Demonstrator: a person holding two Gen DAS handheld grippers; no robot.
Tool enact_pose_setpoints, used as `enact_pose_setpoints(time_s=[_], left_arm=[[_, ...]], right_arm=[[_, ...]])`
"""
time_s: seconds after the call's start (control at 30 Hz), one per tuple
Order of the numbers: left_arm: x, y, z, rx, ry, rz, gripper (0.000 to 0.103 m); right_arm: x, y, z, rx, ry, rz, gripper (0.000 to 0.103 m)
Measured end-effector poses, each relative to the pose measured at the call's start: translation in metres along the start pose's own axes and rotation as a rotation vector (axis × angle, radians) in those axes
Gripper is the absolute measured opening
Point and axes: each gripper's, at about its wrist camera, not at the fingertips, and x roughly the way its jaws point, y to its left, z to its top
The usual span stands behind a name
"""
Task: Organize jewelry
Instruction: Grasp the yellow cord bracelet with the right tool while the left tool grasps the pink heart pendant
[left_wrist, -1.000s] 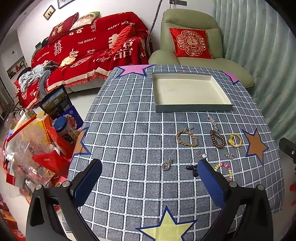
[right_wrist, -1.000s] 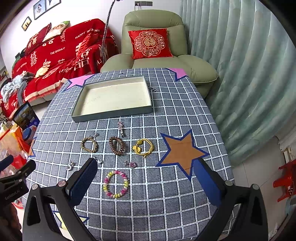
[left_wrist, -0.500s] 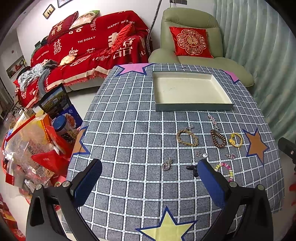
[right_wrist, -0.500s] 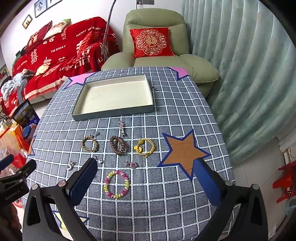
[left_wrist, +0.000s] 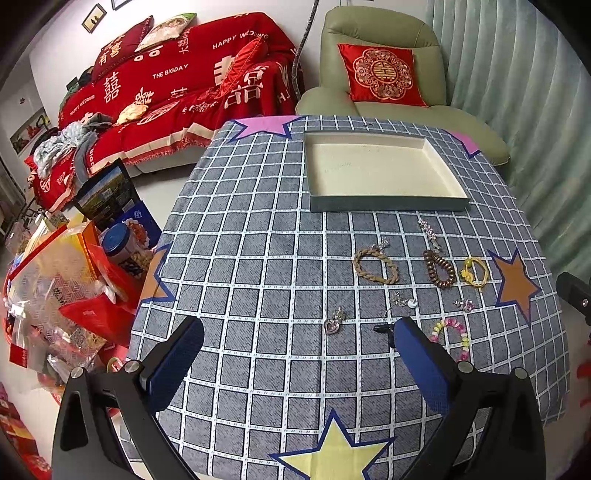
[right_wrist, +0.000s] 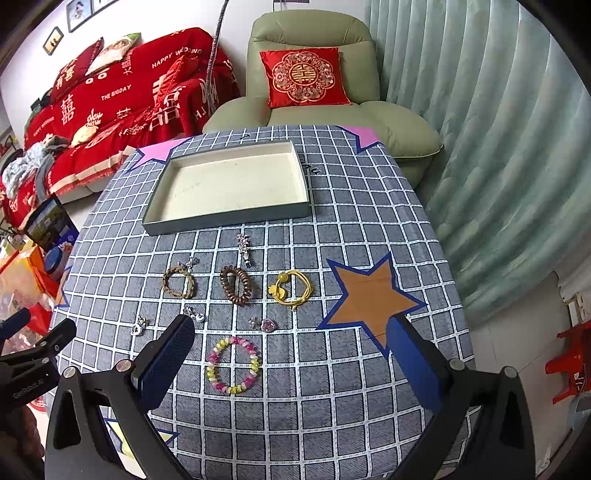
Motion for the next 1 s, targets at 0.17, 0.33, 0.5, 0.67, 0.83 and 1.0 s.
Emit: enact_pose_setpoints(time_s=[0.17, 0.33, 0.5, 0.67, 0.83, 1.0], left_arm=[[0.011, 0.002, 0.001, -0.014, 0.049, -0.008, 0.103], [0.027, 0.003, 0.001, -0.016, 0.11, -0.014, 0.103], [0.05, 0.0, 0.001, -0.003, 0.169, -0.023, 0.103], [0.076, 0.0, -0.001, -0.002, 0.222, -0.031, 0.103], [0.098, -0.003, 0.002, 0.021, 0.24, -0.035, 0.103], [0.117, -0.008, 0.005, 0.041, 0.257, -0.052, 0.103]], right_arm=[[0.007, -0.005, -0.001, 0.019, 0.021, 0.023, 0.103], [0.019, -0.015, -0.004, 0.045, 0.072, 0.035, 0.103], [0.04, -0.025, -0.006, 0.063, 0.159, 0.037, 0.103], [0.064, -0.031, -0.003, 0.053, 0.241, 0.03, 0.103], [0.091, -0.037, 0.003, 0.037, 0.298, 0.022, 0.103], [0.121, -0.05, 0.012, 0.074, 0.365, 0.008, 0.103]])
